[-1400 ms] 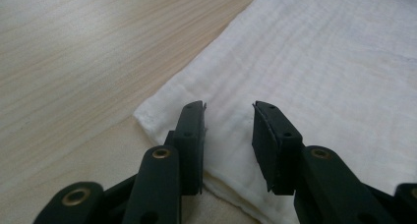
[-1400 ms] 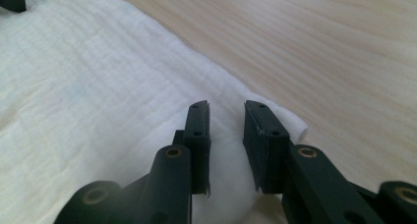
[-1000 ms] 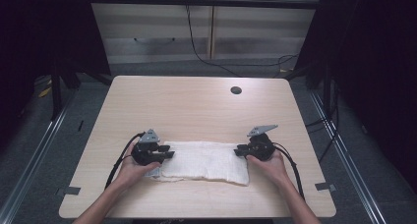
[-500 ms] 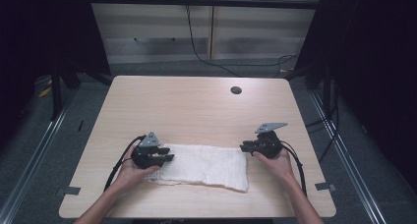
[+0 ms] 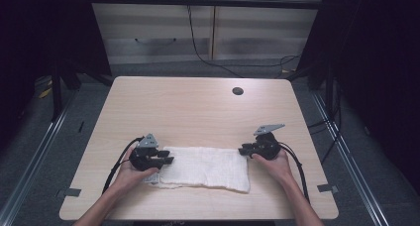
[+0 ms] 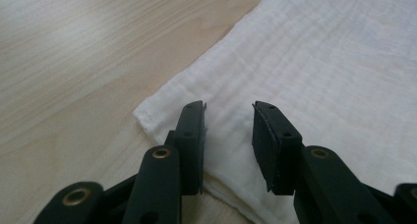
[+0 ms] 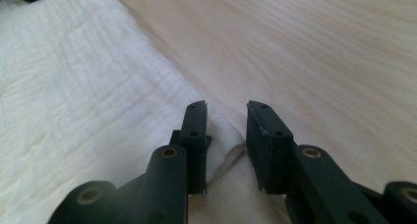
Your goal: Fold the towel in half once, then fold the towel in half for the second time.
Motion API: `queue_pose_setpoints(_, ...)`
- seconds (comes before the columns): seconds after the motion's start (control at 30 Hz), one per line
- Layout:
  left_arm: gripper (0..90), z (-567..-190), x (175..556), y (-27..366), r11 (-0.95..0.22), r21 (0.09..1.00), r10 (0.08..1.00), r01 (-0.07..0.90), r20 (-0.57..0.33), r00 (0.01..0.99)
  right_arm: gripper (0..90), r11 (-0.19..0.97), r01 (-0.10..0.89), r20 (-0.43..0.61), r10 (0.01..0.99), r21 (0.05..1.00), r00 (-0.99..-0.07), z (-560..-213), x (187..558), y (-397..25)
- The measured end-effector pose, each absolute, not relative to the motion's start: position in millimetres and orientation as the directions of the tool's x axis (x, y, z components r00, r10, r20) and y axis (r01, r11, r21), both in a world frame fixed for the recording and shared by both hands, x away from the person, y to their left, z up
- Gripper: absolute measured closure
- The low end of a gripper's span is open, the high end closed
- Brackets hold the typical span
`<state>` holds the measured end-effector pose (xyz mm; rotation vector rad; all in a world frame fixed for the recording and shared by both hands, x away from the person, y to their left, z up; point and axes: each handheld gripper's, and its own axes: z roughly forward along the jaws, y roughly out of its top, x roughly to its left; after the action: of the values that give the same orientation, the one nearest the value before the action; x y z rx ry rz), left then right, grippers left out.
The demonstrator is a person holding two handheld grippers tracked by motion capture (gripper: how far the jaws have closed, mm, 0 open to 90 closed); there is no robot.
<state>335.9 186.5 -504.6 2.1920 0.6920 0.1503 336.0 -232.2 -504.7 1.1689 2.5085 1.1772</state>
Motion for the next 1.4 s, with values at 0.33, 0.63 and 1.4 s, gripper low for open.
queue_pose_setpoints(0.33,55.9,-497.2,356.1,200.2,-0.384,0.787,0.591,0.483,-0.192,0.784,86.8,0.392,0.602,0.209,0.692,0.696,-0.691,-505.6,337.7,-230.3)
queue_pose_setpoints(0.63,48.4,-502.9,371.5,207.6,-0.4,0.761,0.628,0.511,-0.178,0.758,86.9,0.389,0.602,0.206,0.695,0.697,-0.688,-505.7,337.8,-229.7)
queue_pose_setpoints(1.4,85.3,-501.3,365.5,191.6,-0.466,0.741,0.562,0.484,-0.174,0.808,87.5,0.312,0.574,0.225,0.7,0.757,-0.678,-491.3,337.9,-233.9)
